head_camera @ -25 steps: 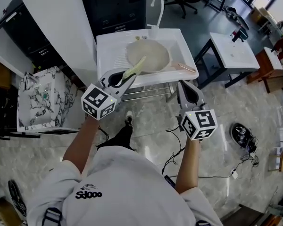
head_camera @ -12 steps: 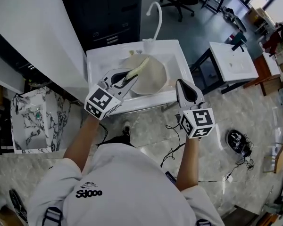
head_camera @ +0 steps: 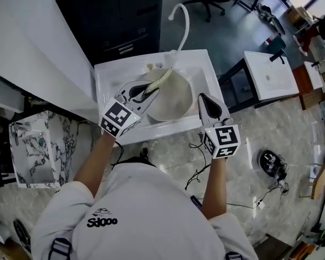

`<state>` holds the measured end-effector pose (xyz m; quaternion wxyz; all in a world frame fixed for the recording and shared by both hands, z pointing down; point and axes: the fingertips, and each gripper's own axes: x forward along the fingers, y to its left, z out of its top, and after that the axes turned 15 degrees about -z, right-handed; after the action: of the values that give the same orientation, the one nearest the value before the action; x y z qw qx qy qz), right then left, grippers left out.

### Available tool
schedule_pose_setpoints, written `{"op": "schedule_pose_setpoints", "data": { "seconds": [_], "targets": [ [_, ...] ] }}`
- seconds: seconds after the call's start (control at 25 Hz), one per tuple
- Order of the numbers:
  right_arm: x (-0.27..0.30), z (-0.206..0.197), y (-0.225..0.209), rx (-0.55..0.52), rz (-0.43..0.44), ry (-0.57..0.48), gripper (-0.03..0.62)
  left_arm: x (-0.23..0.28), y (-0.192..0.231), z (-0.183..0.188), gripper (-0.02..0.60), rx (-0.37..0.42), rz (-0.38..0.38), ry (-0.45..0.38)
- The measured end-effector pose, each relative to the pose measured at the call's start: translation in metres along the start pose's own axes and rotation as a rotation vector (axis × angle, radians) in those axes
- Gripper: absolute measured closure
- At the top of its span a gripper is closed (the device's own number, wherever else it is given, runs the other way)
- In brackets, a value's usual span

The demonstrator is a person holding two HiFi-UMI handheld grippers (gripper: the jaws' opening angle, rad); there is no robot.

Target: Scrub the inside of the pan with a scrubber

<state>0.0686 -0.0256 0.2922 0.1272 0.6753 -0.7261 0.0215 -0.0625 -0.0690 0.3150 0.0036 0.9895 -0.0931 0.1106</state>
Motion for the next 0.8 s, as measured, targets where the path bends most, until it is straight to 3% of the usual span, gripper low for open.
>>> {"op": "schedule_pose_setpoints", "data": {
  "seconds": [0.44, 0.8],
  "targets": [
    [0.038, -0.019, -0.019, 0.034, 0.008, 0.047, 0.585, 0.032, 0.026, -0.025, 0.515, -0.054, 0.004, 0.050],
    [0.064, -0.036, -0.042, 0.069, 0.075, 0.084, 0.585, 0.045, 0.053, -0.063, 0.515, -0.192, 0.168, 0.113]
  ]
}}
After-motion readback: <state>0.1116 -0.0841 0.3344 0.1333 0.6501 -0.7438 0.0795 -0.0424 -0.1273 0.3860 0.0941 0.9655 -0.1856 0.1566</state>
